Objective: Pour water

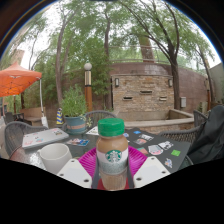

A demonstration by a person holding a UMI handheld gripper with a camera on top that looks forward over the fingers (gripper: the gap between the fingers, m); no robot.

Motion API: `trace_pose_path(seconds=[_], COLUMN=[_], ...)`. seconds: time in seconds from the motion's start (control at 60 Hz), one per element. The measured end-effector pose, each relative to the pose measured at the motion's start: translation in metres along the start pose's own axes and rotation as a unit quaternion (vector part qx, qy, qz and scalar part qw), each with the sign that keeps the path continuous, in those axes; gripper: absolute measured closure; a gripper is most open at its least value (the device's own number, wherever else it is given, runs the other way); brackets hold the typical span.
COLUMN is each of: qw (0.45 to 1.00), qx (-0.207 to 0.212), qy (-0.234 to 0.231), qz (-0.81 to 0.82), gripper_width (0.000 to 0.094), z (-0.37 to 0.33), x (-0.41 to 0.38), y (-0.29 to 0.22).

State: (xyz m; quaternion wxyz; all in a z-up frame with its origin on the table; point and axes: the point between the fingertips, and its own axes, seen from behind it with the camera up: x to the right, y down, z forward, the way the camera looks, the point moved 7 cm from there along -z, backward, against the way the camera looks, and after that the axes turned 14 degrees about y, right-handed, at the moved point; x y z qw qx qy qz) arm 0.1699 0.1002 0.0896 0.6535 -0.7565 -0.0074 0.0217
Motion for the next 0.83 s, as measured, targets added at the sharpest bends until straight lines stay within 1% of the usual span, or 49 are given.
trace_pose_path(seconds=[0.033, 0.067, 0.117, 0.15, 0.167, 0.183, 0.25, 0.433, 0.583, 0.65, 0.717, 0.833], qw=[1.0, 1.0, 0.999, 0.998, 0.998, 0.998, 0.998, 0.994, 0.99, 0.987, 0.982, 0.974], qx=[-0.006, -0.026, -0.054, -0.057, -0.056, -0.056, -0.064, -0.09, -0.129, -0.146, -0.169, -0.213], qy=[-0.003, 0.0, 0.0, 0.002, 0.004, 0.006, 0.017, 0.062, 0.064, 0.073, 0.082, 0.077], qz=[-0.003, -0.006, -0.008, -0.003, 0.001, 0.005, 0.007, -0.002, 0.005, -0.005, -0.009, 0.029], gripper_width=[0.0478, 0.0408, 0.025, 0.0135, 0.0092, 0.0074, 0.0099, 0.01, 0.01, 0.0101, 0.01, 0.0102], z=[0.0, -0.001, -0.003, -0.007, -0.009, -0.008, -0.018, -0.069, -0.148, -0.188, -0.23, -0.299], x=[0.0, 0.002, 0.003, 0.004, 0.005, 0.006, 0.009, 0.017, -0.014, -0.031, -0.048, -0.087], y=[-0.001, 0.001, 0.005, 0.001, -0.002, -0.002, -0.006, -0.029, -0.05, -0.058, -0.064, -0.07])
